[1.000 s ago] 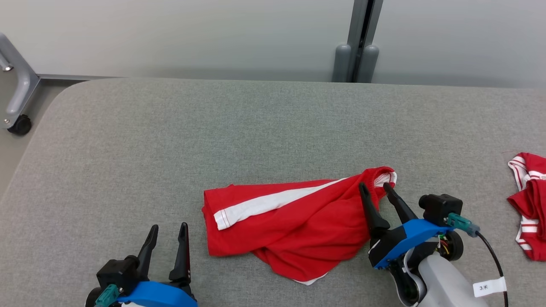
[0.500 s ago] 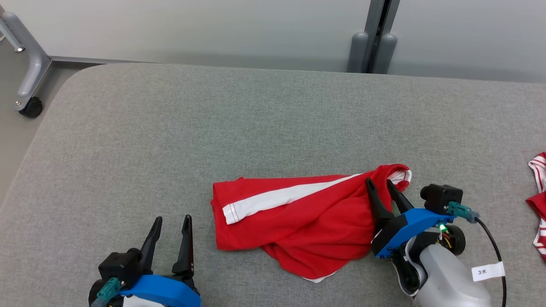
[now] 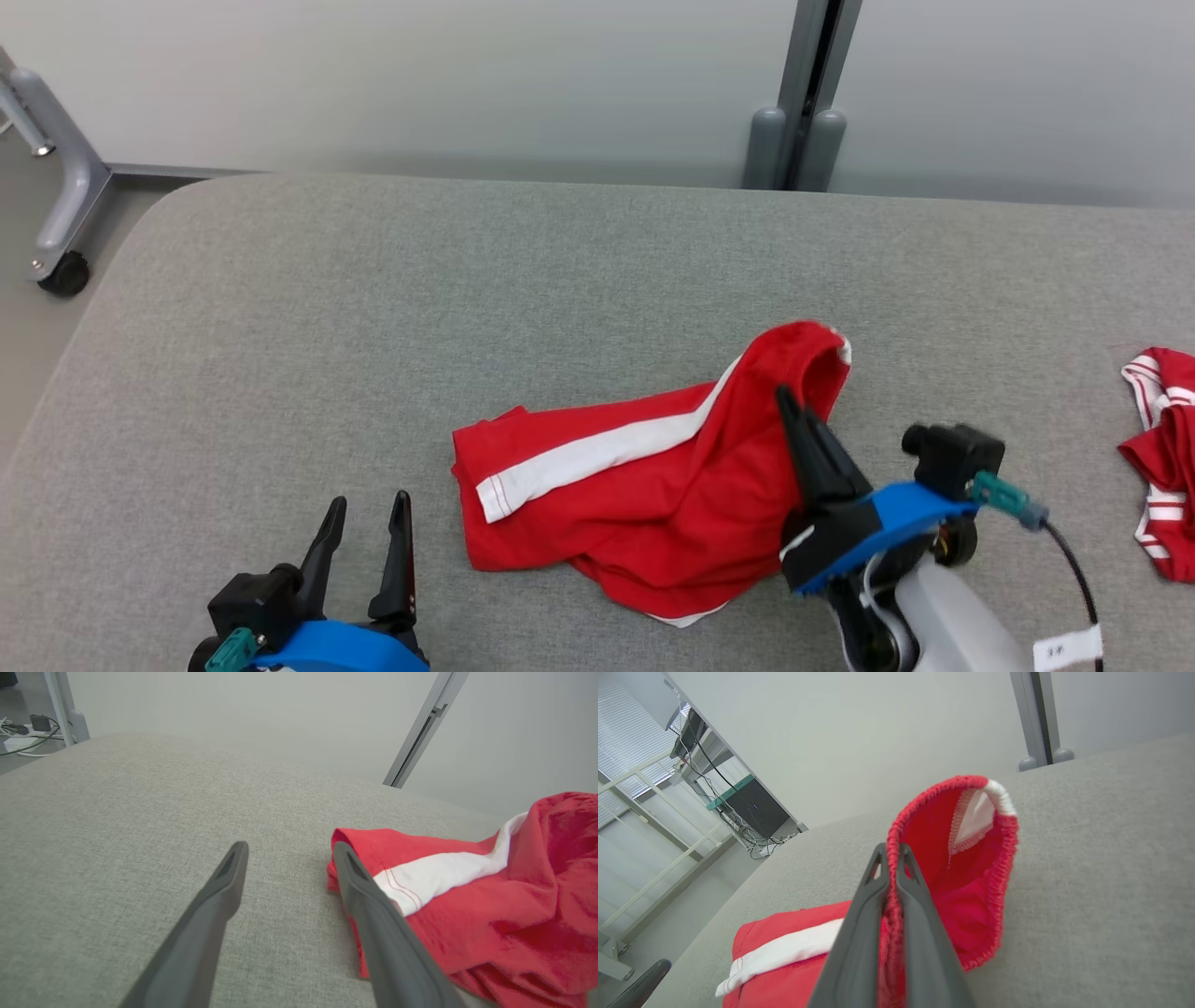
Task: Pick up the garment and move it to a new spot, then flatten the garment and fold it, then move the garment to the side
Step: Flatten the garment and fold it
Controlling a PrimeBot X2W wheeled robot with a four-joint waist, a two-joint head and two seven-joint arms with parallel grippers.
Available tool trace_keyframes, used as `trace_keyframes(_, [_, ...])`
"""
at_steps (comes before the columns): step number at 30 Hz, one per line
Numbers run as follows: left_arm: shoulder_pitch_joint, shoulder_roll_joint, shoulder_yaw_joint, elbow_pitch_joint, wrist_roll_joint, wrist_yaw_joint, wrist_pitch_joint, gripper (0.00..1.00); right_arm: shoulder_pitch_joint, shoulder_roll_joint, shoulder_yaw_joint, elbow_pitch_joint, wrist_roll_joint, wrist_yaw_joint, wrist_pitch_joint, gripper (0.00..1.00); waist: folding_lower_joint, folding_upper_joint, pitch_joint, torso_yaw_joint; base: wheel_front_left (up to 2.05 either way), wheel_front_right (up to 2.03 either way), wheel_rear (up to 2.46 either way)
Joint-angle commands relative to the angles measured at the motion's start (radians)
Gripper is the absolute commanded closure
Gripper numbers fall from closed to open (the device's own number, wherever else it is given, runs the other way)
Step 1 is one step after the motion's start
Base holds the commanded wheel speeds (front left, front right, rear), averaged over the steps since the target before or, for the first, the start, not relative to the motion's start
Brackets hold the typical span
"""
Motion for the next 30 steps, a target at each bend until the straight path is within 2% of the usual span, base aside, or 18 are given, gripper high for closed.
trace_keyframes(1, [0.010, 0.000, 0.011, -0.001, 0.010, 0.002, -0.002, 0.00, 0.058, -0.003, 0.015, -0.029, 0.013, 0.000, -0.003, 1.00, 0.0000, 0.0000, -0.023, -0.023, 0.00, 0.00, 0.00])
trace_keyframes(4, [0.023, -0.005, 0.019, -0.002, 0.017, 0.002, -0.002, 0.00, 0.158, -0.008, 0.046, -0.068, 0.006, 0.000, -0.003, 1.00, 0.0000, 0.0000, -0.041, -0.049, 0.00, 0.00, 0.00])
trace_keyframes(11, [0.034, -0.015, 0.030, -0.006, 0.032, 0.002, -0.002, 0.00, 0.324, -0.073, 0.106, -0.072, 0.004, 0.000, 0.031, 1.00, 0.0000, 0.0000, -0.059, -0.090, 0.00, 0.00, 0.00])
trace_keyframes(13, [0.034, -0.016, 0.029, -0.006, 0.034, 0.002, -0.002, 0.00, 0.342, -0.102, 0.110, -0.057, -0.016, 0.000, 0.029, 1.00, 0.0000, 0.0000, -0.060, -0.094, 0.00, 0.00, 0.00])
trace_keyframes(18, [0.037, -0.018, 0.027, -0.005, 0.037, 0.002, -0.002, 0.00, 0.358, -0.119, 0.065, 0.007, -0.064, 0.000, 0.020, 1.00, 0.0000, 0.0000, -0.065, -0.098, 0.00, 0.00, 0.00])
trace_keyframes(19, [0.039, -0.017, 0.027, -0.004, 0.039, 0.002, -0.002, 0.00, 0.351, -0.121, 0.043, 0.024, -0.088, 0.000, 0.016, 0.73, 0.0000, 0.0000, -0.066, -0.098, 0.00, 0.00, 0.00])
trace_keyframes(20, [0.040, -0.016, 0.028, -0.004, 0.040, 0.002, -0.002, 0.00, 0.341, -0.114, 0.022, 0.035, -0.108, 0.000, 0.013, 0.00, 0.0000, 0.0000, -0.067, -0.098, 0.00, 0.00, 0.00])
trace_keyframes(25, [0.048, -0.013, 0.037, -0.003, 0.047, 0.002, -0.002, 0.00, 0.300, -0.075, -0.134, 0.050, -0.227, 0.000, -0.002, 0.00, 0.0000, 0.0000, -0.073, -0.098, 0.00, 0.00, 0.00])
trace_keyframes(30, [0.041, -0.017, 0.050, -0.010, 0.065, 0.002, -0.002, 0.00, 0.281, -0.023, -0.350, -0.103, -0.427, 0.000, -0.003, 0.00, 0.0000, 0.0000, -0.074, -0.100, 0.00, 0.00, 0.00])
